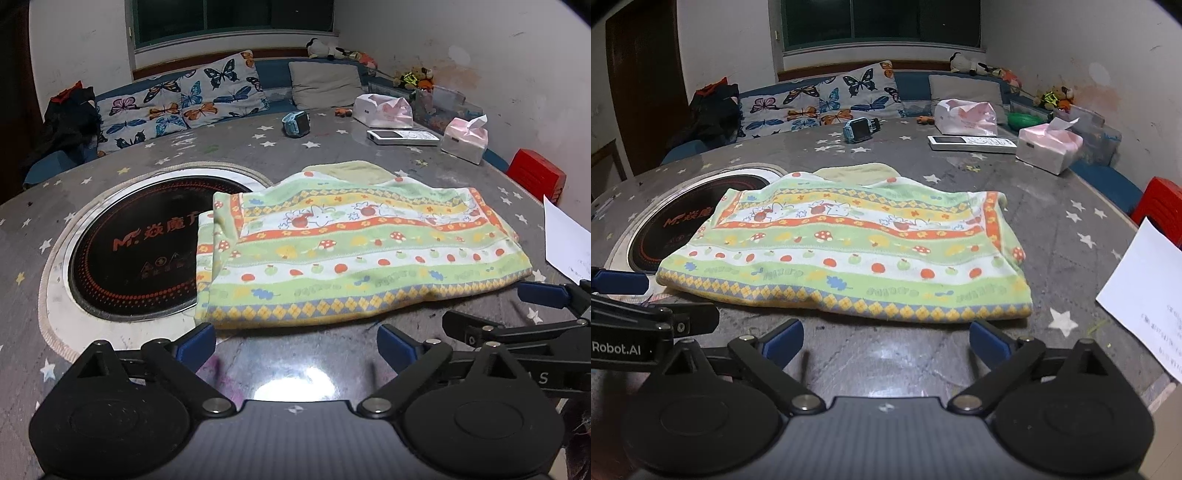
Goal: Fold clothes
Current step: 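Release the folded shirt and withdraw both grippers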
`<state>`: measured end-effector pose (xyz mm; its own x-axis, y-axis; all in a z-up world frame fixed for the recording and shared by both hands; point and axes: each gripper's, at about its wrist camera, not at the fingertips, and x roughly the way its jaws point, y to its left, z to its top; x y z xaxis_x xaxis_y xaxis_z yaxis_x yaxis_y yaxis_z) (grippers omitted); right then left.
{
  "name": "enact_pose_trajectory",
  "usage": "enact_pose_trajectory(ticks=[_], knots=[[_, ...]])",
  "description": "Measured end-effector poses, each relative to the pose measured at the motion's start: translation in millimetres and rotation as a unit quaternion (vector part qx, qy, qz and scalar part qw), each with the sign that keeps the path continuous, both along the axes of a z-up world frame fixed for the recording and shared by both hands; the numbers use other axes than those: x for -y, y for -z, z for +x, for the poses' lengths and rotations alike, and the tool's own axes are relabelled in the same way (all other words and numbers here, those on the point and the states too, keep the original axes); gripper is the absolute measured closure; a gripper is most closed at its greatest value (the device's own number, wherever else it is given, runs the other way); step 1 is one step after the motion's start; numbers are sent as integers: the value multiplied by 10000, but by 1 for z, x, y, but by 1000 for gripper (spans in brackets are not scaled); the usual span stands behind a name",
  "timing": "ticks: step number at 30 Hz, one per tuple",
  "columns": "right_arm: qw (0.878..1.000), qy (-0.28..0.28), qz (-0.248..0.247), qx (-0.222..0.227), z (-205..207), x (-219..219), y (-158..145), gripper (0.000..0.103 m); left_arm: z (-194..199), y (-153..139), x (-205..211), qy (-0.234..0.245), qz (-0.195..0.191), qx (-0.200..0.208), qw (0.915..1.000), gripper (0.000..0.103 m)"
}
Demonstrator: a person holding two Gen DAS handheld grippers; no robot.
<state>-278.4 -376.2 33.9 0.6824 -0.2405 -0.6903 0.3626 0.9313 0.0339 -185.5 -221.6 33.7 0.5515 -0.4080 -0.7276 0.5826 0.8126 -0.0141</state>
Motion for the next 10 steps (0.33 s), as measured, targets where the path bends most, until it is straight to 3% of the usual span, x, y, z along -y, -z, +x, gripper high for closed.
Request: enact_pose_trajectory(ticks=[10], knots=[[10000,37,-36,-11,-7,-6,-1,2,-10,-3,-4,19,-11,113,9999,7]])
